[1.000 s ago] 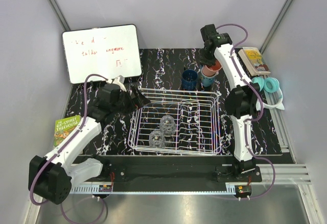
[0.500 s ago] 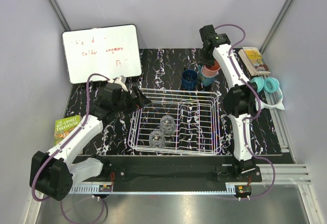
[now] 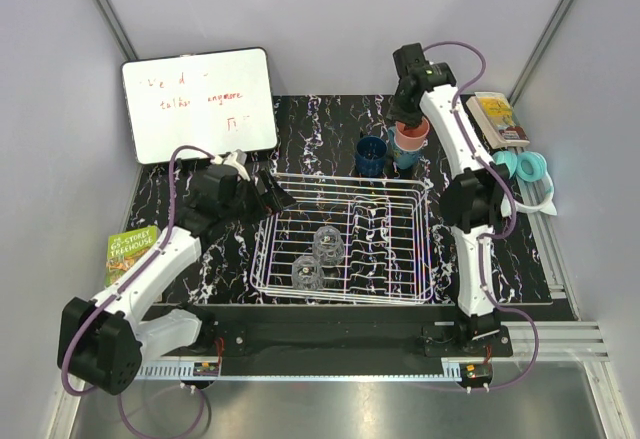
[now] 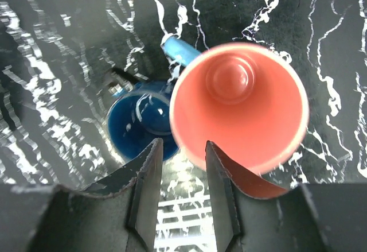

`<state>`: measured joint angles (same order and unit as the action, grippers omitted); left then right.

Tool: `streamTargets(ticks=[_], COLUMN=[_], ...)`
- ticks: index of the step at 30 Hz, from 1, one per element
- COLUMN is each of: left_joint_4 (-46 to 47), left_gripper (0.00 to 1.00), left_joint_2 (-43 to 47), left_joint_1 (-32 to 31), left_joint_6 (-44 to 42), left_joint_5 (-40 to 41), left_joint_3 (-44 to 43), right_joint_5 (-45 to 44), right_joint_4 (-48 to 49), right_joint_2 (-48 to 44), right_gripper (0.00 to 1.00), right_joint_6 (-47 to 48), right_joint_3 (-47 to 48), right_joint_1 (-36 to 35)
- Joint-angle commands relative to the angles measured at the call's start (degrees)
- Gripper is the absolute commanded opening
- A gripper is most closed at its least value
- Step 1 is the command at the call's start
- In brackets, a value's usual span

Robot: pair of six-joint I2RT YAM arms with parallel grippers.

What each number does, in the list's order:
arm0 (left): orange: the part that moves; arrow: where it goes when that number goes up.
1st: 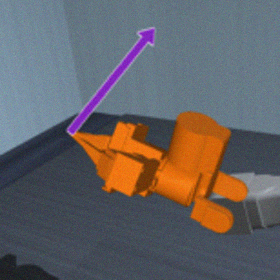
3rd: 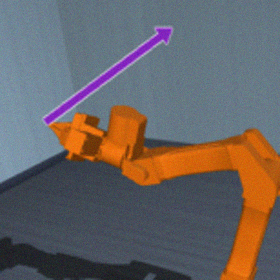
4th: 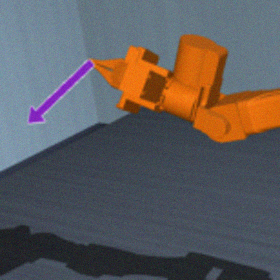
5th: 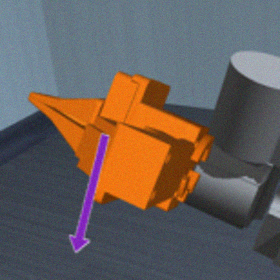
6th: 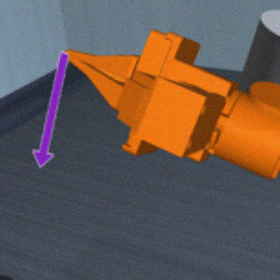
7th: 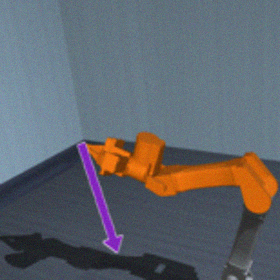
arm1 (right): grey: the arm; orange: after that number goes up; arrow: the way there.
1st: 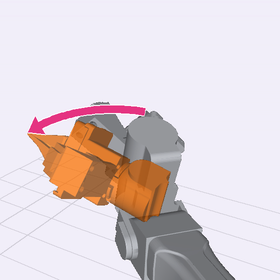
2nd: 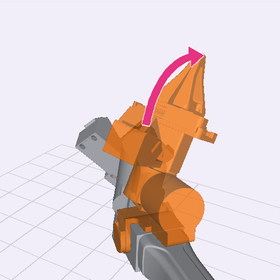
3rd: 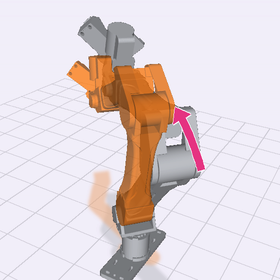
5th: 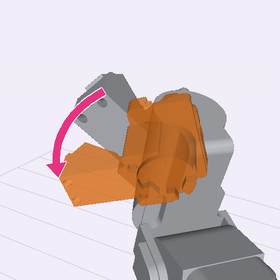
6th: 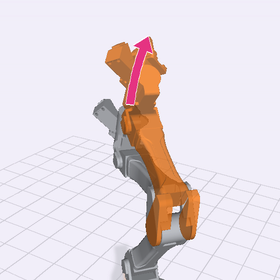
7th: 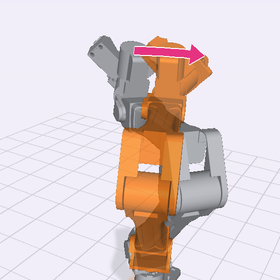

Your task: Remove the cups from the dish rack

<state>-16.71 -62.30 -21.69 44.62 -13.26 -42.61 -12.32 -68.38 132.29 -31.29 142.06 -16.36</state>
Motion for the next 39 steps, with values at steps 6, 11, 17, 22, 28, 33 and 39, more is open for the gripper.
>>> streamTargets(ticks=[6, 11, 17, 22, 28, 33, 39], left_joint_4=[-1.13, -3.33, -6.75, -7.46, -7.55, -7.37, -7.28], left_gripper=[0.98, 0.99, 0.99, 0.99, 0.99, 0.99, 0.99], left_joint_2=[3.59, 4.47, -0.78, -7.03, -15.02, -17.32, -19.08], left_joint_1=[-1.59, -8.09, -19.43, -24.61, -28.49, -30.42, -32.00], left_joint_6=[-4.10, -5.68, -8.32, -8.94, -10.34, -9.46, -9.20], left_joint_5=[5.87, 13.07, 23.44, 25.38, 26.79, 27.40, 27.49], left_joint_3=[-2.91, -4.23, -9.23, -12.14, -15.22, -16.63, -18.03], right_joint_5=[-1.22, 0.80, 3.88, 3.53, 4.49, 5.37, 5.90], right_joint_4=[9.65, 26.26, 34.45, 36.21, 38.76, 39.46, 39.99], right_joint_2=[-25.02, -40.24, -54.32, -62.14, -68.91, -71.03, -70.86], right_gripper=[0.53, 0.70, 0.77, 0.78, 0.78, 0.78, 0.78], right_joint_6=[1.05, -0.43, -3.34, -4.22, -5.27, -5.71, -5.54], right_joint_3=[-14.42, -41.34, -62.13, -70.15, -78.67, -81.50, -82.38], right_joint_1=[-7.19, -12.38, -15.01, -16.07, -16.77, -16.86, -16.78])
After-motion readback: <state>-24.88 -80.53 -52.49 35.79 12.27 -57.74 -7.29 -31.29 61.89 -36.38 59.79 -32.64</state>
